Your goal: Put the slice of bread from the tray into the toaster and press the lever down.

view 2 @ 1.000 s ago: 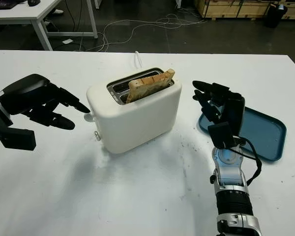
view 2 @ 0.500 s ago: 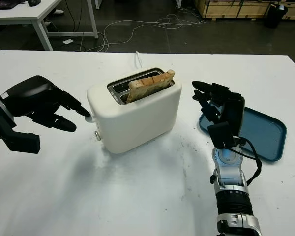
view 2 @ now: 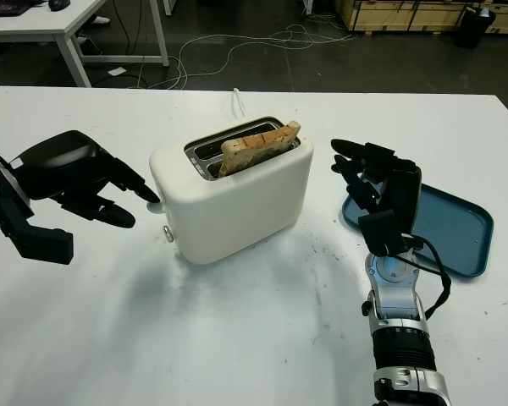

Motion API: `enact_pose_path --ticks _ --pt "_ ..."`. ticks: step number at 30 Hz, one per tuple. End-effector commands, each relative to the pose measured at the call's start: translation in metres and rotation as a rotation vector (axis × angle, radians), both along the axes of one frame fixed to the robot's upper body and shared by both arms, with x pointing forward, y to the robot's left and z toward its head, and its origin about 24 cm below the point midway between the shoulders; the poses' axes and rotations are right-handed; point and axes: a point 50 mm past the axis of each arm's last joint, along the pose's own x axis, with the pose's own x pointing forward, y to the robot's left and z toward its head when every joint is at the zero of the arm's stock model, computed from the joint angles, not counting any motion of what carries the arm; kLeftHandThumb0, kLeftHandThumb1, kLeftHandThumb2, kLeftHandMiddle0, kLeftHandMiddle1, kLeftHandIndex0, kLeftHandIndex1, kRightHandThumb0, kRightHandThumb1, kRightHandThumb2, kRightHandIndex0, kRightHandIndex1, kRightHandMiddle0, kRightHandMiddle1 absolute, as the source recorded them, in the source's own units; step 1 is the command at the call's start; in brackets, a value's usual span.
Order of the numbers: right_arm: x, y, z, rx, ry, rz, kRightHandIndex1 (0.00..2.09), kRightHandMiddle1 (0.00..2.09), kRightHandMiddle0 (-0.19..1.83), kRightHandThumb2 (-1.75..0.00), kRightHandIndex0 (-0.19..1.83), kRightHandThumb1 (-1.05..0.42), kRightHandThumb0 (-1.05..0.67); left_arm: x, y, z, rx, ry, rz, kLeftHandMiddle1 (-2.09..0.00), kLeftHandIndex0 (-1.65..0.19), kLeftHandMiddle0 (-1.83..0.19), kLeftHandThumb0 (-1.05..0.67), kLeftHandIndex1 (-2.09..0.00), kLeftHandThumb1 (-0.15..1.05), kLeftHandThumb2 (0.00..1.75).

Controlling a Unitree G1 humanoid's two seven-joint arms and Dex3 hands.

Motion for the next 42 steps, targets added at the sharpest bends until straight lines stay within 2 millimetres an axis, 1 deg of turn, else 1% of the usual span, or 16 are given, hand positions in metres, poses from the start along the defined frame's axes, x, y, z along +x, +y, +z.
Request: enact_pose_path --ticks 1,5,8,12,15,18,20,23,27,29,31,35,38,42 --pt "-0.001 -0.002 0.004 0.002 -0.022 -0.002 0.79 0.00 1.21 -0.13 0.99 -0.92 -0.50 0.000 -0.003 -0.006 0.013 0.034 -0.013 -1.62 -1.12 -1.13 -0.79 0.00 0.92 0.11" --pt "-0.001 -0.002 0.004 -0.001 -0.025 0.001 0.81 0.01 1.22 -0.13 0.99 -0.92 -0.49 0.002 -0.008 -0.018 0.041 0.058 -0.020 -1.62 -1.13 -1.17 -0.78 -0.01 0.92 0.09" --pt "-0.002 -0.002 0.005 0.000 -0.028 0.003 0.83 0.01 1.22 -0.13 0.98 -0.92 -0.51 0.003 -0.014 -0.034 0.084 0.088 -0.034 -1.63 -1.14 -1.14 -0.79 0.00 0.92 0.12" --pt "-0.004 -0.003 0.006 0.009 -0.035 0.010 0.84 0.01 1.22 -0.13 0.98 -0.92 -0.50 0.004 -0.024 -0.065 0.143 0.160 -0.048 -1.67 -1.16 -1.12 -0.77 -0.01 0.92 0.06" --pt "-0.005 -0.004 0.007 0.010 -0.041 0.013 0.84 0.00 1.22 -0.12 0.97 -0.92 -0.50 0.001 -0.029 -0.089 0.177 0.191 -0.039 -1.63 -1.18 -1.17 -0.78 -0.01 0.92 0.05" --pt "-0.005 -0.005 0.007 0.015 -0.043 0.023 0.80 0.00 1.22 -0.12 0.99 -0.92 -0.51 -0.003 -0.030 -0.113 0.187 0.214 -0.010 -1.58 -1.20 -1.22 -0.80 -0.01 0.91 0.02" --pt "-0.005 -0.005 0.007 0.009 -0.042 0.026 0.79 0.00 1.22 -0.12 1.00 -0.92 -0.51 -0.006 -0.030 -0.131 0.201 0.240 0.026 -1.55 -1.22 -1.23 -0.78 -0.01 0.88 0.00" --pt "-0.005 -0.005 0.008 0.000 -0.040 0.031 0.79 0.00 1.22 -0.12 1.00 -0.92 -0.51 -0.012 -0.028 -0.151 0.241 0.238 0.094 -1.54 -1.23 -1.24 -0.78 -0.02 0.84 0.00" --pt "-0.005 -0.005 0.009 -0.004 -0.042 0.039 0.82 0.01 1.23 -0.12 0.98 -0.92 -0.51 -0.017 -0.026 -0.165 0.246 0.255 0.148 -1.51 -1.23 -1.24 -0.75 -0.01 0.84 0.00" --pt "-0.006 -0.004 0.009 -0.013 -0.045 0.041 0.83 0.00 1.22 -0.12 0.97 -0.92 -0.50 -0.019 -0.026 -0.170 0.240 0.259 0.158 -1.57 -1.24 -1.21 -0.76 -0.01 0.86 0.01" --pt "-0.006 -0.004 0.008 -0.018 -0.040 0.041 0.84 0.00 1.22 -0.12 0.96 -0.92 -0.49 -0.020 -0.028 -0.175 0.226 0.269 0.177 -1.59 -1.25 -1.20 -0.76 -0.01 0.85 0.00" --pt "-0.007 -0.004 0.006 -0.019 -0.028 0.045 0.85 0.00 1.21 -0.13 0.96 -0.92 -0.48 -0.023 -0.032 -0.184 0.189 0.319 0.231 -1.48 -1.23 -1.19 -0.74 0.00 0.87 0.00" --pt "-0.007 -0.003 0.005 -0.010 -0.020 0.045 0.86 0.00 1.21 -0.12 0.95 -0.92 -0.47 -0.024 -0.035 -0.190 0.140 0.320 0.266 -1.41 -1.26 -1.22 -0.73 -0.01 0.85 0.00" --pt "-0.008 -0.004 0.003 -0.019 -0.011 0.051 0.86 0.00 1.21 -0.12 0.95 -0.92 -0.45 -0.026 -0.037 -0.201 0.097 0.345 0.317 -1.22 -1.24 -1.25 -0.71 0.00 0.85 0.00"
